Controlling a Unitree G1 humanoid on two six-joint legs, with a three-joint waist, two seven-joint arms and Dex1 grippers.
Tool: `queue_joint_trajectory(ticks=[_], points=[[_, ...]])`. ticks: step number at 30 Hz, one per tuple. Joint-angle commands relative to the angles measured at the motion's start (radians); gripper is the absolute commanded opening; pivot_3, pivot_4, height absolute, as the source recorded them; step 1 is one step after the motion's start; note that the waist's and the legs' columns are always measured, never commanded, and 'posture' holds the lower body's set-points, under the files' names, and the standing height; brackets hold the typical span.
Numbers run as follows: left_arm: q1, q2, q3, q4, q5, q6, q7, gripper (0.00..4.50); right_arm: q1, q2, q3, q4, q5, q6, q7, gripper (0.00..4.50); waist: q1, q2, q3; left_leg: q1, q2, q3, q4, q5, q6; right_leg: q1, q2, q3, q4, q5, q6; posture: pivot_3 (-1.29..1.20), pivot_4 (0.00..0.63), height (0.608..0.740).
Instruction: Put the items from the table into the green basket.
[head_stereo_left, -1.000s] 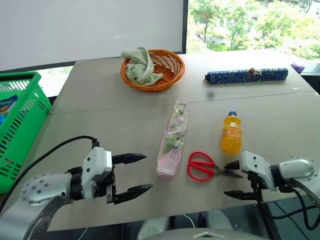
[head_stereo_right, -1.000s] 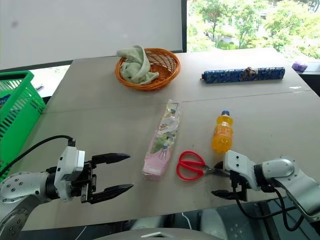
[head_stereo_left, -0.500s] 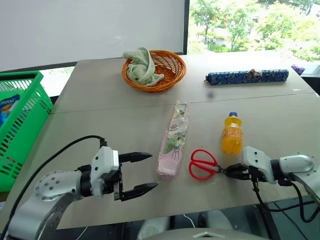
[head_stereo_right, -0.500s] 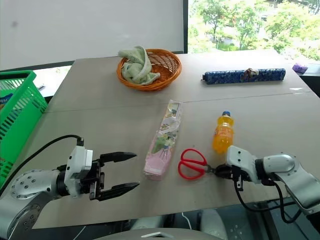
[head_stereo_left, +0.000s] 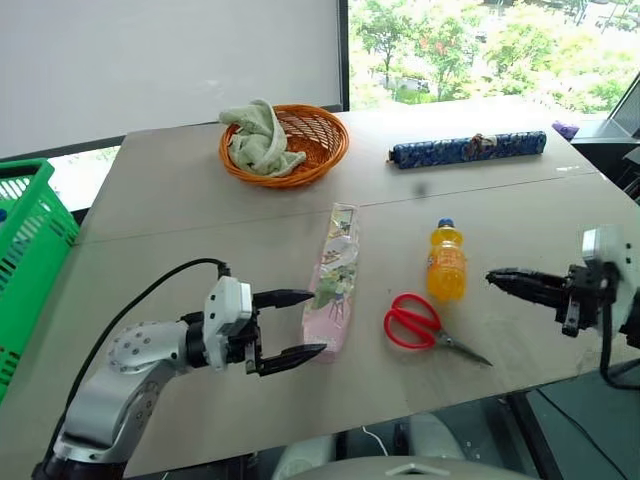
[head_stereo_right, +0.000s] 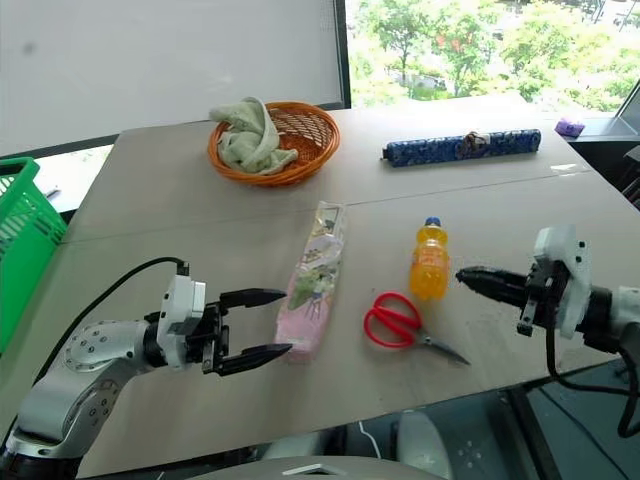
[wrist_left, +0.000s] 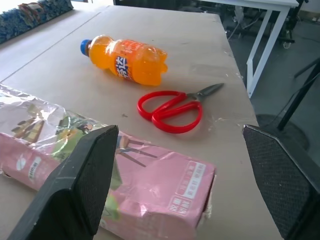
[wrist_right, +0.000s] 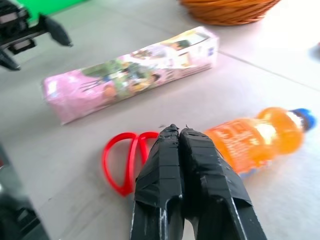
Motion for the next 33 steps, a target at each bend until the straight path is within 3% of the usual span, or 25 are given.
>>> queue_joint_trajectory(ticks=[1, 3, 4, 5, 6, 10, 13, 19, 25, 28, 33], points=[[0.004, -0.005, 0.004, -0.009, -0.004, -0.024, -0.008, 4.14, 0.027, -0.042, 0.019, -0.006, -0.051, 0.019, -0.007, 0.01, -0.002, 0.002, -0.001, 0.0, 0.0, 0.0, 0.0, 0.0, 0.0, 0.0, 0.0, 0.0, 0.0, 0.0, 0.0, -0.14, 0.048, 0.74], [0.013, -0.008, 0.009, -0.002, 0.003, -0.032, -0.006, 4.14, 0.061, -0.087, 0.079, -0.03, -0.107, 0.013, 0.021, 0.01, -0.003, 0.004, -0.003, -0.001, 0.0, 0.0, 0.0, 0.0, 0.0, -0.001, 0.0, 0.0, 0.0, 0.0, 0.0, -0.13, 0.045, 0.74], [0.018, -0.009, 0.01, 0.001, 0.008, -0.038, -0.006, 4.14, 0.076, -0.101, 0.099, -0.046, -0.116, 0.011, 0.039, 0.62, -0.004, 0.005, -0.003, -0.001, 0.0, 0.0, 0.0, 0.0, 0.0, -0.001, 0.0, 0.0, 0.0, 0.0, 0.0, -0.12, 0.045, 0.74], [0.021, -0.012, 0.01, -0.005, 0.009, -0.036, 0.004, 4.14, 0.097, -0.12, 0.141, -0.077, -0.144, -0.005, 0.055, 0.81, -0.005, 0.006, -0.004, -0.001, 0.0, 0.0, 0.0, 0.0, 0.0, -0.001, 0.0, 0.0, 0.0, 0.0, 0.0, -0.11, 0.044, 0.74], [0.024, -0.016, 0.011, -0.015, 0.004, -0.031, 0.013, 4.14, 0.107, -0.126, 0.184, -0.1, -0.176, -0.021, 0.055, 1.31, -0.005, 0.007, -0.004, -0.001, 0.0, 0.0, 0.0, 0.0, 0.0, -0.001, 0.0, 0.0, 0.0, 0.0, 0.0, -0.11, 0.044, 0.74], [0.058, -0.007, 0.015, -0.048, 0.008, -0.034, 0.02, 4.14, 0.082, -0.085, 0.361, -0.129, -0.326, -0.062, -0.04, 3.15, -0.009, 0.006, -0.006, -0.001, 0.0, 0.0, 0.001, 0.0, 0.0, -0.001, 0.0, 0.0, 0.001, 0.0, 0.0, -0.09, 0.042, 0.74], [0.076, -0.003, 0.023, -0.061, 0.007, -0.032, 0.022, 4.14, 0.069, -0.059, 0.422, -0.12, -0.402, -0.069, -0.09, 4.47, -0.006, 0.006, -0.006, -0.001, 0.0, 0.0, 0.002, 0.0, 0.0, 0.0, 0.0, 0.0, 0.001, 0.0, 0.001, -0.08, 0.047, 0.74], [0.102, 0.018, 0.043, -0.076, 0.0, -0.027, 0.013, 4.14, 0.07, -0.031, 0.47, -0.079, -0.455, -0.058, -0.106, 4.47, 0.003, 0.005, -0.007, -0.001, -0.001, 0.0, 0.002, 0.0, 0.0, 0.0, 0.0, 0.0, 0.001, 0.001, 0.001, -0.07, 0.054, 0.74], [0.116, 0.022, 0.057, -0.087, -0.003, -0.024, 0.023, 4.14, -0.016, 0.03, 0.603, -0.029, -0.555, -0.04, -0.143, 4.47, -0.003, 0.004, -0.007, 0.0, 0.0, 0.0, 0.002, 0.0, 0.0, 0.0, 0.0, 0.001, 0.002, 0.001, 0.001, -0.05, 0.06, 0.74], [0.123, 0.02, 0.054, -0.107, -0.007, -0.015, 0.035, 4.14, -0.043, 0.045, 0.668, -0.007, -0.612, -0.026, -0.161, 3.64, -0.004, 0.0, -0.01, 0.001, 0.0, -0.001, 0.002, 0.0, 0.0, 0.0, 0.001, 0.001, 0.002, 0.001, 0.001, -0.04, 0.065, 0.74], [0.148, 0.025, 0.075, -0.131, -0.014, -0.005, 0.048, 4.14, -0.036, 0.006, 0.7, 0.011, -0.653, 0.001, -0.147, 1.15, -0.005, -0.008, -0.014, 0.009, 0.001, 0.0, 0.001, -0.001, -0.002, 0.006, 0.001, 0.001, 0.002, 0.001, 0.0, -0.02, 0.068, 0.74]])
